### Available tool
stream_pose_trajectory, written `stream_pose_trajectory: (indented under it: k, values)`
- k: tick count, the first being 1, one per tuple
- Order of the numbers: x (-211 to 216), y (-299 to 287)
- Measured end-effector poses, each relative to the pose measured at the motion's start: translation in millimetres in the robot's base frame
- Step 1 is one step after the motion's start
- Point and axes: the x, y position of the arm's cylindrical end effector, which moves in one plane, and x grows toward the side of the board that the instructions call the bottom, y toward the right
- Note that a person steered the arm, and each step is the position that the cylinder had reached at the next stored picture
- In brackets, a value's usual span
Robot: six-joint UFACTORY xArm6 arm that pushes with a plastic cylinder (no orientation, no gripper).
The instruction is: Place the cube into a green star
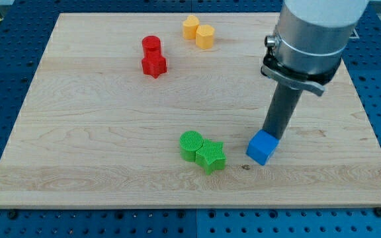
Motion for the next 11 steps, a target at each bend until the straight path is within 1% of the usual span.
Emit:
stream_pose_trajectory:
  k: [2,3,5,6,7,8,9,10,11]
  values:
    - [40.2,23.6]
    - [41.8,22.9]
    - [39.7,-23.9]
    - [37.8,-27.5]
    - [27.4,13.9]
    - [-25.9,82.0]
    - [-107.7,113.9]
    - [-186.4,90.5]
    - [-214.2,51.5]
